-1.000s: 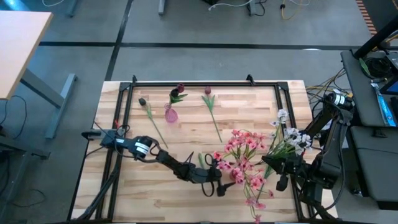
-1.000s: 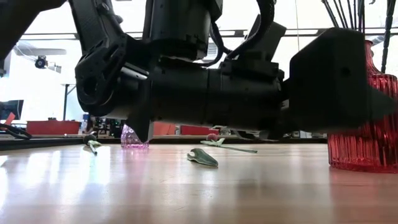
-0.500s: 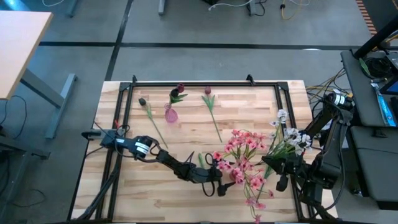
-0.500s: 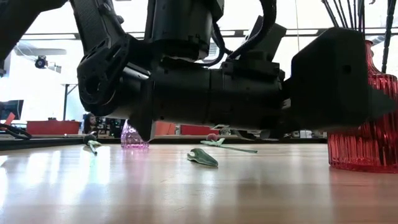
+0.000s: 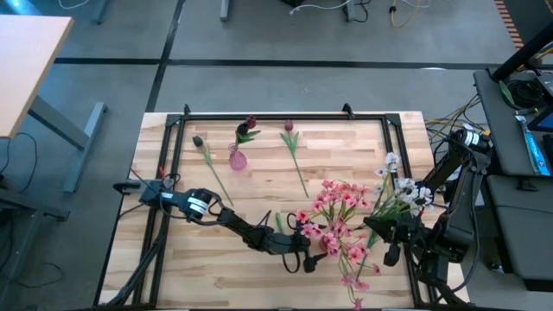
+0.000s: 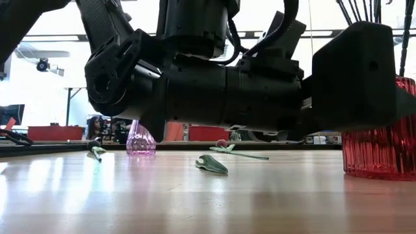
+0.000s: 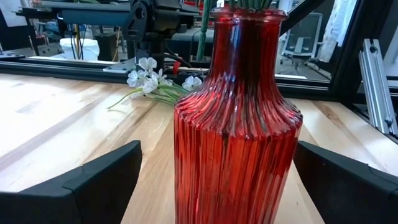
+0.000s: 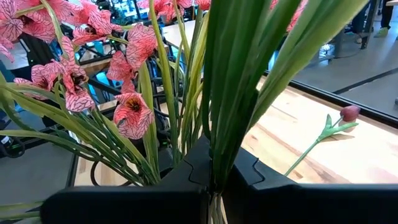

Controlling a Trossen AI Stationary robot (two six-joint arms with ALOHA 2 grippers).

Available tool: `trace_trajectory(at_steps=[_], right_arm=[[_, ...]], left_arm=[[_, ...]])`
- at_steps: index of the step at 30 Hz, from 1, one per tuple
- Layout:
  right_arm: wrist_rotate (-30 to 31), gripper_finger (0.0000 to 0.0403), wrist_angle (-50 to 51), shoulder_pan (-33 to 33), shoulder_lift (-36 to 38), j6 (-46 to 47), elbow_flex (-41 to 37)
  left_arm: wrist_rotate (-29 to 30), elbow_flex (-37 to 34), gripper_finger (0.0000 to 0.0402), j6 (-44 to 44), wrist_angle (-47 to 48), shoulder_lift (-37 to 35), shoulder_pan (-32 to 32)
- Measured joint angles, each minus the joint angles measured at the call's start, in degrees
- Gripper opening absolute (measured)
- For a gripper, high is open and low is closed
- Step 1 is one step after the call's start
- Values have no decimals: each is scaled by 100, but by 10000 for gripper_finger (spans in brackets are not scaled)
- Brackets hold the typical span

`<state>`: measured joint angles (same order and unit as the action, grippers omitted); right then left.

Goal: Sort flowers into vase by color
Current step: Put the top white flowers into the red vase

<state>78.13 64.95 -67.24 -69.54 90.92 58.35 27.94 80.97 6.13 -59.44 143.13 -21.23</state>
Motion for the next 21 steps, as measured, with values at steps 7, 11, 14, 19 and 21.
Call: trace_trajectory(at_steps=[7,11,14,19,21], right_arm=[[-4,12,-112,0,0,-143,-1],[-4,12,-125,0,0,-152,0],[-4,12,-142,0,0,-156,0],[-9,12,-224,0,0,-209,-2],[-16,12,-519,0,0,-492,-2]], left_arm=[[-2,2,398,0,-2,0,-2],[0,2,391,0,-4,0,-2],[-2,2,380,0,-2,0,-2],[-2,2,360,-2,0,0,-2],[-2,2,355,-2,4,0,-2]])
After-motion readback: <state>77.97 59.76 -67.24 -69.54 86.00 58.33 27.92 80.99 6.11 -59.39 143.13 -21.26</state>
